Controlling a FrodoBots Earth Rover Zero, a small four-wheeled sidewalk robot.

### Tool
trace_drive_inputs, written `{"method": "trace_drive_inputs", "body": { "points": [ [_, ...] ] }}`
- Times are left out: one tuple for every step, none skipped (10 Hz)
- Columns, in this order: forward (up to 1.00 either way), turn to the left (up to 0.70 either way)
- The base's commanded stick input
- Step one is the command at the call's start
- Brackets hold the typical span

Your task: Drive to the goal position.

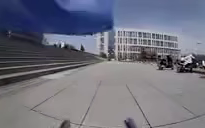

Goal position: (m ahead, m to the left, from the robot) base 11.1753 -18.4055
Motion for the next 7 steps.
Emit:
{"method": "trace_drive_inputs", "body": {
  "points": [
    [0.7, 0.0],
    [0.7, 0.0],
    [0.7, 0.0],
    [0.7, 0.0],
    [0.7, 0.0],
    [0.7, 0.0],
    [0.7, 0.0]
  ]
}}
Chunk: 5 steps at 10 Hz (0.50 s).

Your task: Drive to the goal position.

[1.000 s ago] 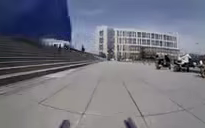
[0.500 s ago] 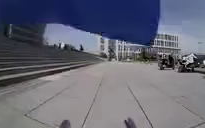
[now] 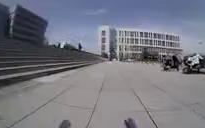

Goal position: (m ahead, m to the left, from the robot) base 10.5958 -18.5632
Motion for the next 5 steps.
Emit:
{"method": "trace_drive_inputs", "body": {
  "points": [
    [0.7, 0.0],
    [0.7, 0.0],
    [0.7, 0.0],
    [0.7, 0.0],
    [0.7, 0.0]
  ]
}}
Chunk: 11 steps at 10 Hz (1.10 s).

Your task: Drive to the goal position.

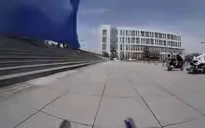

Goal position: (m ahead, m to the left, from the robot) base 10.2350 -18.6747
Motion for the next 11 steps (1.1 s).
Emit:
{"method": "trace_drive_inputs", "body": {
  "points": [
    [0.7, 0.0],
    [0.7, 0.0],
    [0.7, 0.0],
    [0.7, 0.0],
    [0.7, -0.18],
    [0.7, -0.35],
    [0.7, -0.35],
    [0.7, -0.18],
    [0.7, 0.0],
    [0.7, 0.0],
    [0.7, 0.0]
  ]
}}
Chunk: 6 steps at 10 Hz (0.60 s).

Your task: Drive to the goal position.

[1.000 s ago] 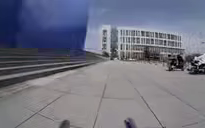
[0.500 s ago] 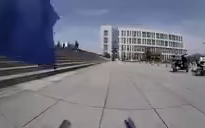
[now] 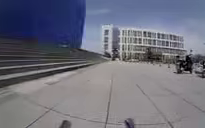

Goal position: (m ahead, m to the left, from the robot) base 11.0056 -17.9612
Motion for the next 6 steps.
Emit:
{"method": "trace_drive_inputs", "body": {
  "points": [
    [0.7, 0.0],
    [0.7, 0.0],
    [0.7, 0.0],
    [0.7, 0.0],
    [0.7, 0.0],
    [0.7, 0.0]
  ]
}}
